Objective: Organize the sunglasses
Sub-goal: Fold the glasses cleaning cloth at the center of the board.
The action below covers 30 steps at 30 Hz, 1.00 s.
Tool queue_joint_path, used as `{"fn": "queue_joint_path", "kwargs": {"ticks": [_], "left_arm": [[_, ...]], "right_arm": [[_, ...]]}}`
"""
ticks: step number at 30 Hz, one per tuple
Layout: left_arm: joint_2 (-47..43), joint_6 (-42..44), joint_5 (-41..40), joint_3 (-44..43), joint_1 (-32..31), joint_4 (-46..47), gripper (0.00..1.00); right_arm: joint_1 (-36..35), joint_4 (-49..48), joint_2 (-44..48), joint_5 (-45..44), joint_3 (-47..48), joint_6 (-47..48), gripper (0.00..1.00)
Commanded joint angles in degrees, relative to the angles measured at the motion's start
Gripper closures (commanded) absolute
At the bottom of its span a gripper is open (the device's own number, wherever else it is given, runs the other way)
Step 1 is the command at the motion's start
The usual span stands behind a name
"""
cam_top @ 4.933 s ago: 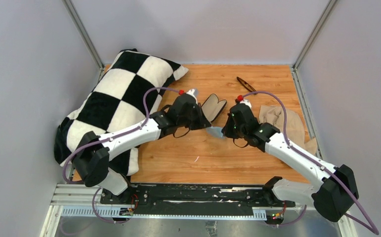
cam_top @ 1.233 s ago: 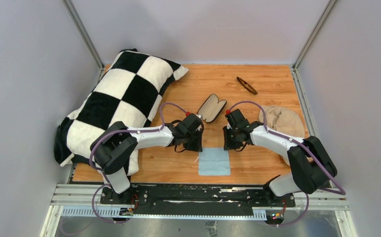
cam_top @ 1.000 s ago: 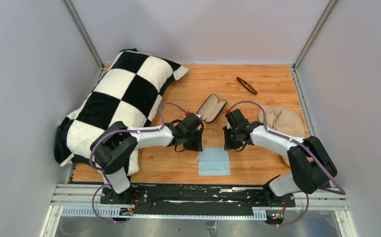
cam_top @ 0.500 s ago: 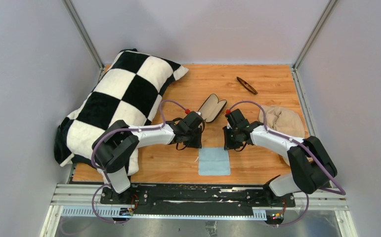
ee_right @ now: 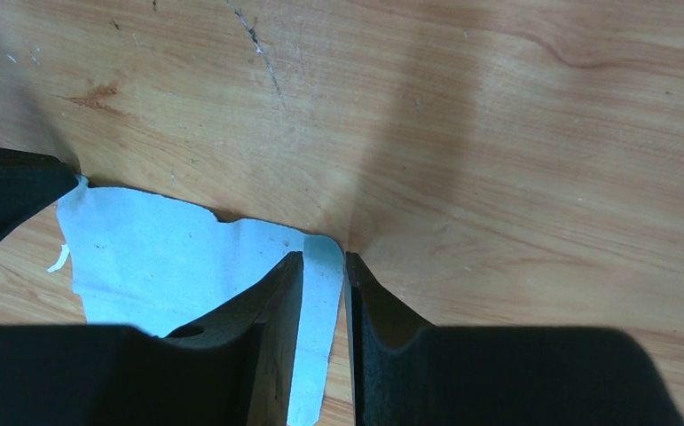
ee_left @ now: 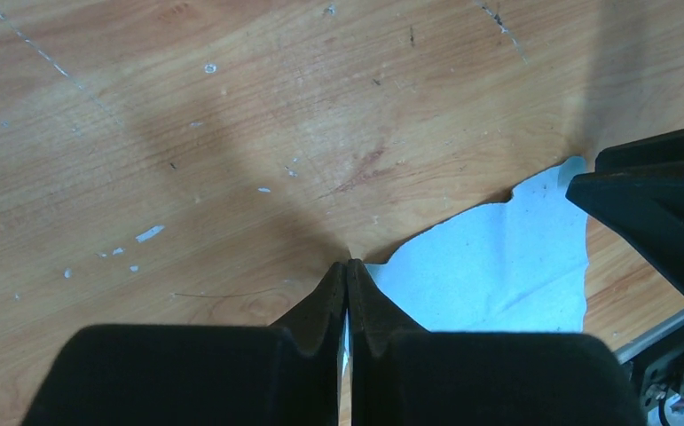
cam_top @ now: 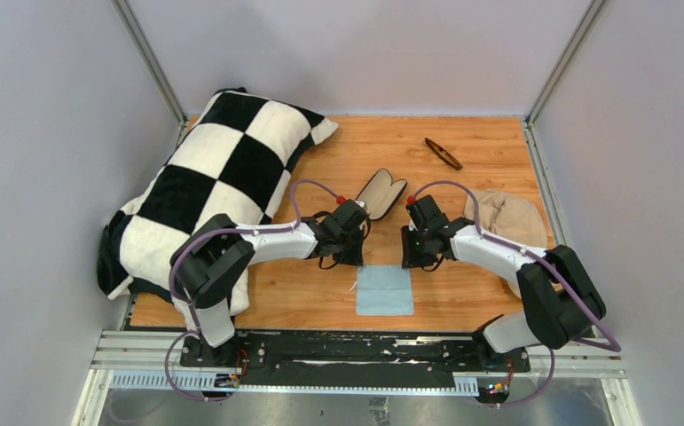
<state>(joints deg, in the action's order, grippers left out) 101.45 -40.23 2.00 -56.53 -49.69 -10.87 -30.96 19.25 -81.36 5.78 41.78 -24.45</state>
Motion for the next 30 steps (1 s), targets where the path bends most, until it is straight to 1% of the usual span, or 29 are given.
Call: {"fn": "queue_joint_path", "kwargs": {"ticks": [1, 2, 4, 5, 9, 10, 12, 19, 23, 25, 27, 30], "left_arm": [[1.92, 1.0, 0.27, 0.15, -0.58, -1.87, 0.98], [1.91, 1.07, 0.55, 0.07, -0.58, -1.87, 1.0], [1.87, 1.19, 1.16, -0.18, -0.58, -1.98, 0.99], [1.72, 1.25, 1.2, -0.4, -0.57, -2.38, 0.95], [-0.06, 1.7, -0.89, -0.38, -0.57, -4.15, 0.74], [-0.63, 1.91, -1.28, -0.29, -0.58, -4.46, 0.7], [-1.21, 2.2, -1.34, -0.25, -0.58, -4.8, 0.66], [-0.09, 1.84, 0.98, 0.36, -0.91, -3.27, 0.66], [-0.29, 0.94, 1.04, 1.16, -1.11, -2.39, 0.68], [-1.85, -0.18, -1.68, 1.91, -1.11, -2.87, 0.72], [-4.59, -1.71, -7.04, 3.32, -1.11, -3.19, 0.72], [-7.86, -2.81, -11.54, 4.59, -1.11, -3.85, 0.73]], "right_arm": [[1.08, 1.41, 0.14, -1.01, 0.31, 0.52, 0.7], [1.1, 1.41, 0.01, -0.81, 0.4, 0.68, 0.7], [1.08, 1.41, -0.32, -0.6, 0.41, 0.82, 0.7], [1.11, 1.41, -0.43, -0.6, 0.41, 0.93, 0.7], [1.08, 1.52, -0.46, -0.96, 0.17, 1.05, 0.7], [1.08, 1.5, -0.46, -0.95, 0.15, 1.04, 0.7], [1.09, 1.5, -0.54, -0.96, 0.17, 1.08, 0.7], [1.08, 1.49, -0.73, -1.0, 0.5, 1.04, 0.7], [1.12, 1.58, -0.34, -1.17, 0.5, 1.06, 0.7], [1.12, 1.72, -0.1, -1.21, 0.41, 1.02, 0.7], [1.12, 1.86, 0.12, -1.36, 0.26, 1.06, 0.7], [1.19, 1.9, 0.56, -1.45, 0.02, 1.07, 0.7]]}}
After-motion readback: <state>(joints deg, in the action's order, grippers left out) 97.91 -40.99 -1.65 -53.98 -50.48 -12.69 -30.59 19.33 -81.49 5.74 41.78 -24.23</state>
